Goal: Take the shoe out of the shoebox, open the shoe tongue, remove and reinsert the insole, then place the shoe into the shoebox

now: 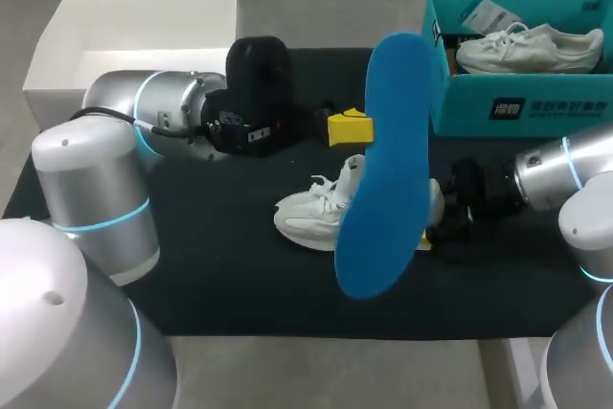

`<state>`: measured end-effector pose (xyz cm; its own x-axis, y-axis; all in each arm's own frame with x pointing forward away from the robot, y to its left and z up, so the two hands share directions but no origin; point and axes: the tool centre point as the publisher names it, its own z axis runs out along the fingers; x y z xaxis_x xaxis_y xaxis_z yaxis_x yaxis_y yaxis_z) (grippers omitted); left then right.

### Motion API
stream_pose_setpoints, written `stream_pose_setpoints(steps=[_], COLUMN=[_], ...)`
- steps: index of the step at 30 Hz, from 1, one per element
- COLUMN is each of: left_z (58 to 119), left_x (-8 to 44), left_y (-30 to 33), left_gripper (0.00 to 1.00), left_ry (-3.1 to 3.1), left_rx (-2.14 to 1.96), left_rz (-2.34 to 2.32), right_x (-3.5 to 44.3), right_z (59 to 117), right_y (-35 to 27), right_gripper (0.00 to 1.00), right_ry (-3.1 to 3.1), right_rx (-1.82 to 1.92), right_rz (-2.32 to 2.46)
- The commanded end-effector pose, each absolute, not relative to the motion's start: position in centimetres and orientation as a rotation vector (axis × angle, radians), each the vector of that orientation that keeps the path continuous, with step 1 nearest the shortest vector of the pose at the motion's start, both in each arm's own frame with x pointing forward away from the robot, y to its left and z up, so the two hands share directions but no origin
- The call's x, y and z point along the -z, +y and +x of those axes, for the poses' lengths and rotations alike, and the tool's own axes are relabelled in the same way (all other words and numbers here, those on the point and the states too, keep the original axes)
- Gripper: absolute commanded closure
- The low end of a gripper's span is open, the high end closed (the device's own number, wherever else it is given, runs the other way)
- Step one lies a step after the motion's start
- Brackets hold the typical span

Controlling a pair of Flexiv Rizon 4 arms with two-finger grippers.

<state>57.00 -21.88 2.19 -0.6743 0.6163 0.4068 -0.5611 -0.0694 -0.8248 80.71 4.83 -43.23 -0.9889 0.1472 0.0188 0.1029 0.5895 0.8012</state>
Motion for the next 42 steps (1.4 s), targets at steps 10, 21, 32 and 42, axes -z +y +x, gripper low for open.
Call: stream_pose_setpoints(steps=[10, 21, 32, 42], left_z=[53.2, 50.3, 49.7, 49.7], left_x=[-6.7, -8.8, -8.9, -8.7], left_y=[-20.8, -20.5, -20.5, -20.7], left_gripper=[1.00, 1.00, 1.00, 1.00], left_ry=[-1.230, -1.262, -1.295, -1.288], left_rx=[-1.973, -1.911, -1.902, -1.935], left_rz=[-0.043, 0.031, 0.026, 0.023], right_x=[43.9, 43.9, 43.9, 43.9], right_z=[80.5, 80.5, 80.5, 80.5], right_y=[5.2, 5.2, 5.2, 5.2], right_gripper=[1.00, 1.00, 1.00, 1.00], right_ry=[2.757, 2.757, 2.757, 2.757], right_rx=[-1.381, -1.381, -1.381, -1.381], right_rz=[0.219, 0.219, 0.219, 0.219])
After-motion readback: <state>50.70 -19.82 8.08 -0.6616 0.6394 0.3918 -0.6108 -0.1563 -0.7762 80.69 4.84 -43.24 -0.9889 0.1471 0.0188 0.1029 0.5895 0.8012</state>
